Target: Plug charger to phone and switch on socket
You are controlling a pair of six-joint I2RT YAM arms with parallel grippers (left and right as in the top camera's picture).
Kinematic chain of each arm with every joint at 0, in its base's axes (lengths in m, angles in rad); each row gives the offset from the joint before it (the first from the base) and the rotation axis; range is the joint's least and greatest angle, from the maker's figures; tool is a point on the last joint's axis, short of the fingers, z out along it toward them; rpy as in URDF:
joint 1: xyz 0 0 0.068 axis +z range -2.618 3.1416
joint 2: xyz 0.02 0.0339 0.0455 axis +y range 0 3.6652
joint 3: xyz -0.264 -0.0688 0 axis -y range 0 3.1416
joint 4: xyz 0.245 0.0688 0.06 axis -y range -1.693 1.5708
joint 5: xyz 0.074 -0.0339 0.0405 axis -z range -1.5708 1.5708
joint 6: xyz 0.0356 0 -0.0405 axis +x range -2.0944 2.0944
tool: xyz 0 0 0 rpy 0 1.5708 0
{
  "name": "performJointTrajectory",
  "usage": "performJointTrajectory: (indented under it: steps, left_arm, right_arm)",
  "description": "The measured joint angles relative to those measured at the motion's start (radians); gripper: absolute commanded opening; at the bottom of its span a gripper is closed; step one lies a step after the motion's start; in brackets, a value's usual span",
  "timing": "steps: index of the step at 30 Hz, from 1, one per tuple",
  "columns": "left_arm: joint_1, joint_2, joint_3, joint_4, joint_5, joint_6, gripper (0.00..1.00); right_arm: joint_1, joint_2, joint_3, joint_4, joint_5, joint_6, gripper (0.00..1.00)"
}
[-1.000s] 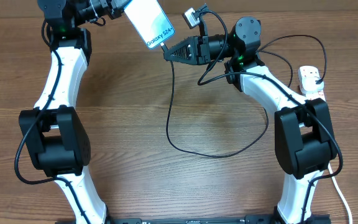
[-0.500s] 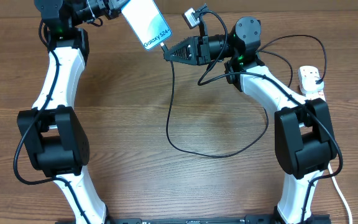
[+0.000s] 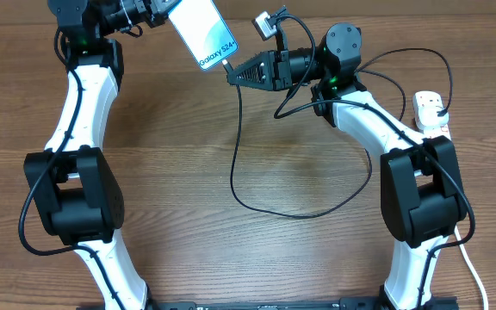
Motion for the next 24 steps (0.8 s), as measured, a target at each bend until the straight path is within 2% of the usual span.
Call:
performJointTrajectory:
  steps: [24]
  left_arm:
    - [-0.011,0.0,0.0,0.0,-0.01,0.016,0.04]
  right_arm:
    - [0.0,0.0,0.0,0.0,-0.006,0.03,0.04]
